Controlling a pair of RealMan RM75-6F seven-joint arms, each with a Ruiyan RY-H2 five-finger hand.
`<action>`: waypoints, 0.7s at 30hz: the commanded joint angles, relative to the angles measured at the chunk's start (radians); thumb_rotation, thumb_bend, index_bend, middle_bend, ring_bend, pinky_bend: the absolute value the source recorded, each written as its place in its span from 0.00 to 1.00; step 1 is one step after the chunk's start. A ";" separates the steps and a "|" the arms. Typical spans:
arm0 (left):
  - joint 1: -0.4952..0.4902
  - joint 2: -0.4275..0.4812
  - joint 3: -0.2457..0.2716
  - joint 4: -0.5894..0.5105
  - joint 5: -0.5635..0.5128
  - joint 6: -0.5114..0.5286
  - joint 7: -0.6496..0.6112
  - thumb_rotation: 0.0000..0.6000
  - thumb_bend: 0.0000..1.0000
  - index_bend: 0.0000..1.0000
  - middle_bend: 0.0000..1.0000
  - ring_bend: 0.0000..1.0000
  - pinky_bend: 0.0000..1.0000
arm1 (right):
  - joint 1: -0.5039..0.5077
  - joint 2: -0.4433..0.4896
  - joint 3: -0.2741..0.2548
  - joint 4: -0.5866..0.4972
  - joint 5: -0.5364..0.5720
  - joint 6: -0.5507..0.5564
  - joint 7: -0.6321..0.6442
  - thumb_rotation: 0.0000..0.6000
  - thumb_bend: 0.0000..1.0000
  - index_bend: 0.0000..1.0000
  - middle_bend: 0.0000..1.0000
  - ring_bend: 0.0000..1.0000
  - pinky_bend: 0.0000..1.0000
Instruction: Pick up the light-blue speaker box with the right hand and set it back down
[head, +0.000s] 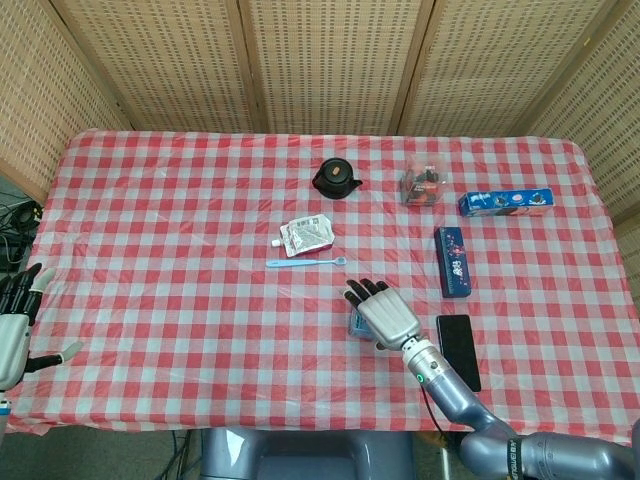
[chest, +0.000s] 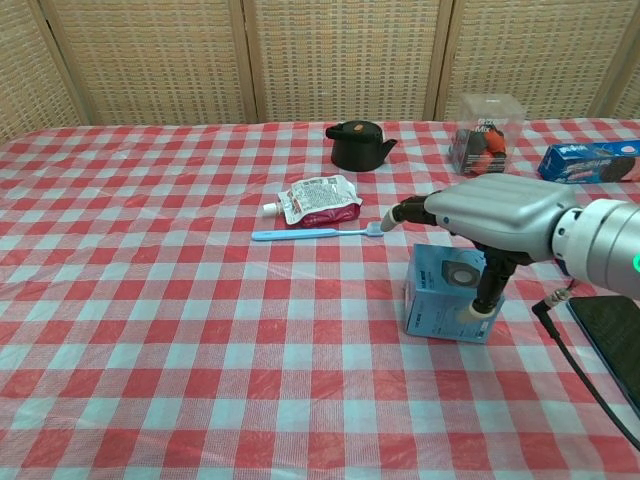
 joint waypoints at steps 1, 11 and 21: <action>-0.001 0.002 -0.001 0.000 -0.002 -0.001 -0.004 1.00 0.00 0.00 0.00 0.00 0.00 | 0.015 -0.025 -0.009 0.028 0.012 0.018 -0.025 1.00 0.13 0.27 0.35 0.35 0.50; -0.002 0.006 0.002 -0.003 0.001 0.002 -0.009 1.00 0.00 0.00 0.00 0.00 0.00 | 0.019 -0.024 0.001 0.009 -0.034 0.072 0.070 1.00 0.38 0.45 0.53 0.53 0.64; -0.004 0.013 0.005 -0.005 0.003 0.000 -0.023 1.00 0.00 0.00 0.00 0.00 0.00 | 0.101 0.209 0.160 -0.165 0.193 -0.210 0.421 1.00 0.49 0.47 0.53 0.53 0.64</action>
